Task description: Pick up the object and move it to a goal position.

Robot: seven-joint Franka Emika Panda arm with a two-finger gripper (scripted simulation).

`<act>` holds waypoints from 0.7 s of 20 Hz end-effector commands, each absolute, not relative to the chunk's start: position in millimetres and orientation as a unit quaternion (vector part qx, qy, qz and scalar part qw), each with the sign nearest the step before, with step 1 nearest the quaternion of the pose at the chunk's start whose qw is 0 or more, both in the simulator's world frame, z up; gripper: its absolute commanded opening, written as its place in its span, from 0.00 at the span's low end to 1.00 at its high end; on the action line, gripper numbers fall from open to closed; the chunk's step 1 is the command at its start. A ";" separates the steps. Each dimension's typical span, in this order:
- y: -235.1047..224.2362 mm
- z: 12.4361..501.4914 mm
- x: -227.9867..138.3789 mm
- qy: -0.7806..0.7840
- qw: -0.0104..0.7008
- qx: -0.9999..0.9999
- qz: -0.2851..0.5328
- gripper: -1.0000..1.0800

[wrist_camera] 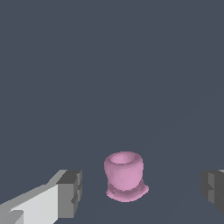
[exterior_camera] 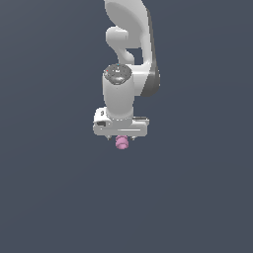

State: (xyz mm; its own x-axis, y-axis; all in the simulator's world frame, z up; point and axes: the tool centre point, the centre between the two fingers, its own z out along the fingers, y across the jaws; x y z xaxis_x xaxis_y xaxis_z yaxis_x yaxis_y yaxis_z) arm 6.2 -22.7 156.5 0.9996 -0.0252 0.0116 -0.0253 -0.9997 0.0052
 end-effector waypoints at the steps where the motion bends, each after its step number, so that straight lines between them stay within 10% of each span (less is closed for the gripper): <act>1: -22.8 156.5 6.2 -0.013 0.003 1.000 0.006 0.96; 14: -13.7 161.7 1.8 -0.023 -0.011 1.000 -0.003 0.96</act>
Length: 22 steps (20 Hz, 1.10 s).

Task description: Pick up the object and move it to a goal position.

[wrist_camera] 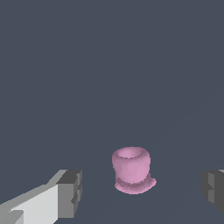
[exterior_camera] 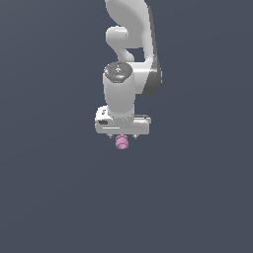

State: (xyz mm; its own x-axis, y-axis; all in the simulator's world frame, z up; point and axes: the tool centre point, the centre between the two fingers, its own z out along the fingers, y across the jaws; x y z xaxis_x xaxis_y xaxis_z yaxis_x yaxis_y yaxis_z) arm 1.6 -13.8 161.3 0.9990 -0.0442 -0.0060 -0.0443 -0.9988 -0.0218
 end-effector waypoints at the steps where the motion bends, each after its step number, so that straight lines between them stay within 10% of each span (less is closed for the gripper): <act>1: -13.5 161.8 1.8 0.023 0.011 -1.000 0.003 0.96; 22: -22.9 96.4 -47.8 -0.039 0.001 -0.999 0.000 0.96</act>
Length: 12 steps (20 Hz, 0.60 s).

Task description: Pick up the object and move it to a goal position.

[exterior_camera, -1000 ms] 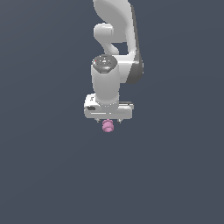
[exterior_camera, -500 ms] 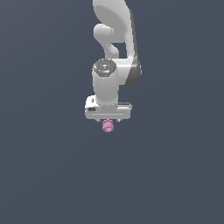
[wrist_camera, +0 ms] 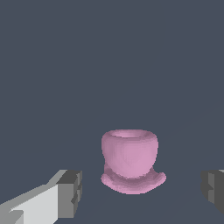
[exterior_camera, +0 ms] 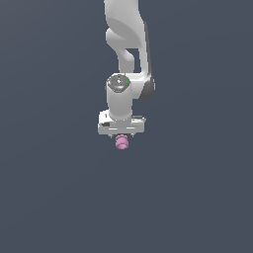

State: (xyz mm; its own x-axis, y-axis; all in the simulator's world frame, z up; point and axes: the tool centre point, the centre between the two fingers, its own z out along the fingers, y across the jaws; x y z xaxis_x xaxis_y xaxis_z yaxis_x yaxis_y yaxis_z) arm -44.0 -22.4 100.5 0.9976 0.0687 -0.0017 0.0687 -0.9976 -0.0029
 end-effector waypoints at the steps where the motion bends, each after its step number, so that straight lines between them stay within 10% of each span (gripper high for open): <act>1: -23.1 94.4 -49.7 -0.041 0.001 -0.999 0.000 0.96; 12: -23.5 82.2 -53.7 -0.045 0.000 -0.999 0.000 0.96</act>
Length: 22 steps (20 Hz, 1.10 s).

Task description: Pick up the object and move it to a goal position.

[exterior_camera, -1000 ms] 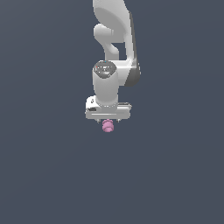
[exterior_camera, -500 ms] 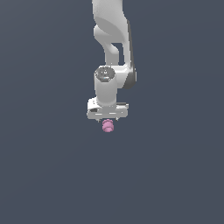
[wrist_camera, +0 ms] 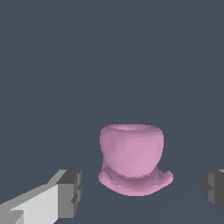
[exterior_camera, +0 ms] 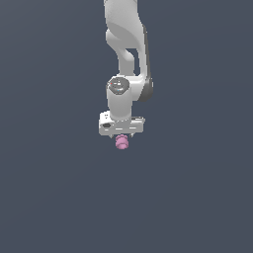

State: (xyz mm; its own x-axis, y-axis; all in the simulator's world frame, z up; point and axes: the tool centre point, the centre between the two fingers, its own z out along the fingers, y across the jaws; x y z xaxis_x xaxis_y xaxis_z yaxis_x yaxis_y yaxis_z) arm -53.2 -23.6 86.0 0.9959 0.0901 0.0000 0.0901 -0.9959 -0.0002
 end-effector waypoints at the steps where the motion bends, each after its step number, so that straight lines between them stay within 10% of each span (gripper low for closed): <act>1: -23.6 78.5 -53.9 -0.045 0.000 -0.999 0.000 0.96; 13: -23.7 39.8 -54.4 -0.046 0.000 -0.999 0.000 0.96; 14: -23.7 39.8 -54.4 -0.046 0.000 -0.999 0.000 0.00; 22: -23.7 39.8 -54.4 -0.046 0.000 -0.999 0.000 0.00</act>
